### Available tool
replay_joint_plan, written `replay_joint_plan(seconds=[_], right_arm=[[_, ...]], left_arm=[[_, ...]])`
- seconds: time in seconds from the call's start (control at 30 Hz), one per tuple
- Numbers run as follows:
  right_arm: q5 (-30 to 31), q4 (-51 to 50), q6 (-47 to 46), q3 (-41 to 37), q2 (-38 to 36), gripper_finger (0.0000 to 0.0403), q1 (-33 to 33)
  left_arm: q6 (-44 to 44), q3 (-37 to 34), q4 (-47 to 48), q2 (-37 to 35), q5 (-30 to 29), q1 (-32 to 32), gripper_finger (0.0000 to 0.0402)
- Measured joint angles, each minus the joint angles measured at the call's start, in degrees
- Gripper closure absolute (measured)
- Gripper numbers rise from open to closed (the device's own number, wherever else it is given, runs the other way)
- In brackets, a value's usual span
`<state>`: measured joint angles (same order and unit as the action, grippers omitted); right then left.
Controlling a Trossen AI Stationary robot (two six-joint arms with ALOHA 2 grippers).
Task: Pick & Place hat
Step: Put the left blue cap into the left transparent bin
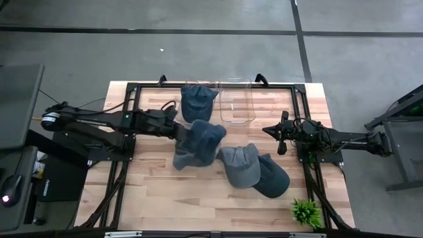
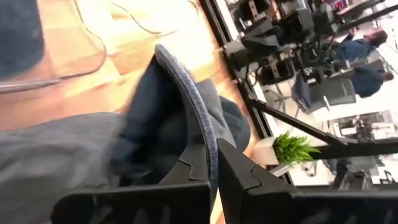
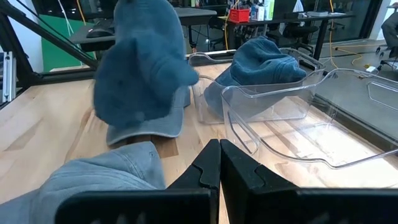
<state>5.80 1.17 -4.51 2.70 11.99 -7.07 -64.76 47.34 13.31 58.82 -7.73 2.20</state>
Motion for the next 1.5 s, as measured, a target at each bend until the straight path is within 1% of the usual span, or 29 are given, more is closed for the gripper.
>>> replay_joint_plan(seconds=[0.17, 0.3, 0.6, 0.97, 1.03, 1.1, 1.3, 1.4, 1.5], right_arm=[[0.0, -0.1, 0.0, 0.0, 0.0, 0.0402, 0.0], [0.0, -0.1, 0.0, 0.0, 0.0, 0.0402, 0.0], [0.0, -0.1, 0.0, 0.0, 0.0, 0.0402, 0.0], [0.0, 0.0, 1.2, 0.0, 0.0, 0.0402, 0.0], [-0.9, 0.4, -3.5, 0.0, 0.0, 0.0402, 0.0], [-2.3, 1.9, -12.2, 0.0, 0.0, 0.0402, 0.0], [2.2, 4.3, -33.9, 0.0, 0.2, 0.0402, 0.0], [1.4, 5.3, -39.4, 0.0, 1.7, 0.0402, 0.0], [-0.1, 11.8, -40.5, 0.0, 4.5, 0.0402, 0.0]], left_arm=[[1.7, 0.0, 0.2, -1.1, 0.1, 0.1, 0.0401], [3.0, 0.1, -2.8, -1.8, 2.4, 0.1, 0.0401], [4.5, 0.0, -3.7, -1.7, 7.2, 0.1, 0.0401], [4.2, 0.0, -3.7, -1.7, 8.6, 0.1, 0.0402], [4.1, 0.0, -3.7, -1.7, 8.7, 0.1, 0.0402], [4.1, 0.0, -3.7, -1.7, 8.7, 0.1, 0.0402], [4.6, 0.0, -4.7, -1.7, 8.4, 0.1, 0.0402], [5.5, 0.0, -7.2, -1.7, 8.4, 0.1, 0.0402], [6.2, 0.0, -9.3, -1.7, 8.4, 0.0, 0.0402]])
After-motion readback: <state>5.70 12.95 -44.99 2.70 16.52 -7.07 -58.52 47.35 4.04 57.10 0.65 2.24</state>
